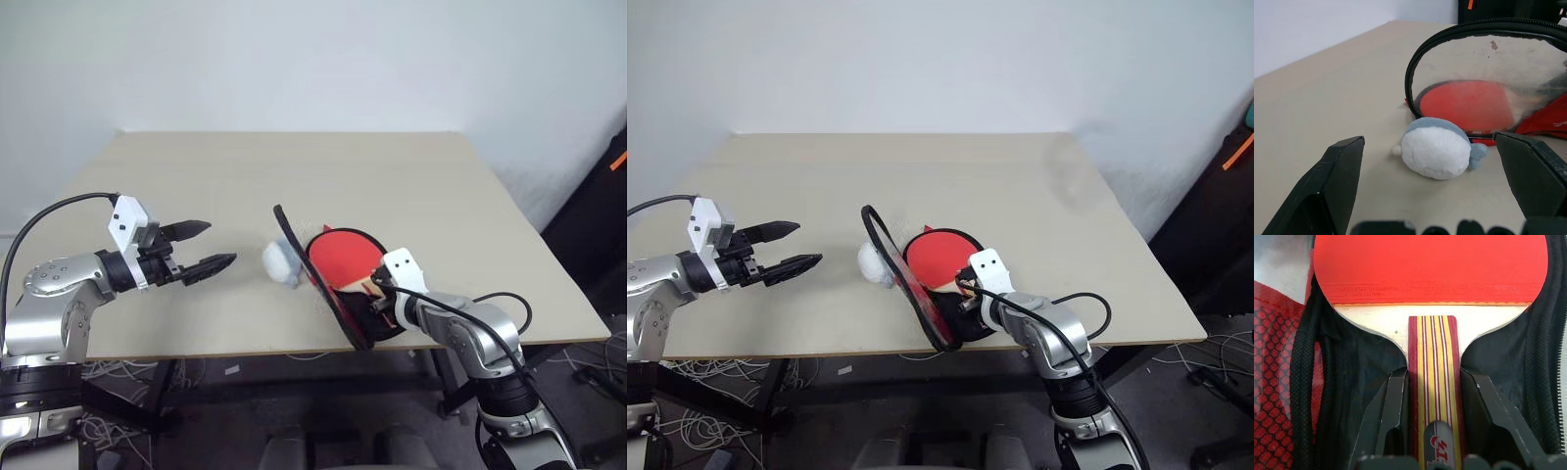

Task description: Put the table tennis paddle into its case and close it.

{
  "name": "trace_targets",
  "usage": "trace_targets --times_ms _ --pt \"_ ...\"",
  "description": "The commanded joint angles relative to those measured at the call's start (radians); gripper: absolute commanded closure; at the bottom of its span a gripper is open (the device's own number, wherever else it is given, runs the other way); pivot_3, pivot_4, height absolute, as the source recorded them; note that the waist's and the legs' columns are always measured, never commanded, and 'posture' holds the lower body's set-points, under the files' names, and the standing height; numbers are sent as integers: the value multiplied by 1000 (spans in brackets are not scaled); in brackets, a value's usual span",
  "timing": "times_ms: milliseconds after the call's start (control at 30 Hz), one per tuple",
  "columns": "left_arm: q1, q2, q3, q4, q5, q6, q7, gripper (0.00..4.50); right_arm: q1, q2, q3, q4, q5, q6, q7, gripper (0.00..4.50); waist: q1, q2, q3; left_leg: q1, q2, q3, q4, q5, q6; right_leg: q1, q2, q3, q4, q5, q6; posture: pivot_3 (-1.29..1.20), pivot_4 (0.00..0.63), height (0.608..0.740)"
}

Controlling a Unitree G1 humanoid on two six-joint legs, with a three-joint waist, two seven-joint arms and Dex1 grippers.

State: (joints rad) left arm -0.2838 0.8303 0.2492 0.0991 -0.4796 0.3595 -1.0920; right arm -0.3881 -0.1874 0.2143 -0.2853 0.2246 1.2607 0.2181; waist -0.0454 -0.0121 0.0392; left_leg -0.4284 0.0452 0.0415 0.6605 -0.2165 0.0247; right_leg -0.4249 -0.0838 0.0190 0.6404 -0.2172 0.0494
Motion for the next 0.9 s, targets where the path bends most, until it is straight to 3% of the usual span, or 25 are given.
trace_targets --times_ms 33,200,233,367,567,733,900 --pt "-24 8 5 -9 3 -11 2 0 -21 -6 -11 -28 -8 -4 -7 2014 0 0 0 0 0 0 0 0 0 0 0 0 0 0 0 0 0 740" --pt "-29 5 2 -2 6 -14 2 0 -45 -41 -61 -72 21 -1 27 209 0 0 0 0 0 0 0 0 0 0 0 0 0 0 0 0 0 740" --pt "-30 4 2 -2 6 -15 2 0 -50 -46 -70 -79 26 0 33 27 0 0 0 0 0 0 0 0 0 0 0 0 0 0 0 0 0 740" --pt "-31 3 -1 2 6 -17 0 0 -104 -151 -187 -142 110 38 143 27 1 0 0 0 0 0 0 0 0 0 0 0 0 0 0 0 0 740" --pt "-50 7 -8 21 7 -18 -12 0 -204 -474 -360 -75 225 -55 392 27 2 0 0 0 0 -1 0 0 0 1 -1 -1 -2 -3 1 0 0 740" --pt "-59 -7 -25 17 -1 -14 -20 0 -153 -571 -347 -60 255 -197 531 27 -4 0 0 1 1 0 0 0 0 1 0 -1 -1 -4 1 0 0 740" --pt "-43 -14 -28 -6 -12 -2 -27 0 -60 -575 -303 -120 273 -275 583 27 0 0 0 0 0 0 1 0 1 1 0 -1 -1 -4 2 0 0 740"
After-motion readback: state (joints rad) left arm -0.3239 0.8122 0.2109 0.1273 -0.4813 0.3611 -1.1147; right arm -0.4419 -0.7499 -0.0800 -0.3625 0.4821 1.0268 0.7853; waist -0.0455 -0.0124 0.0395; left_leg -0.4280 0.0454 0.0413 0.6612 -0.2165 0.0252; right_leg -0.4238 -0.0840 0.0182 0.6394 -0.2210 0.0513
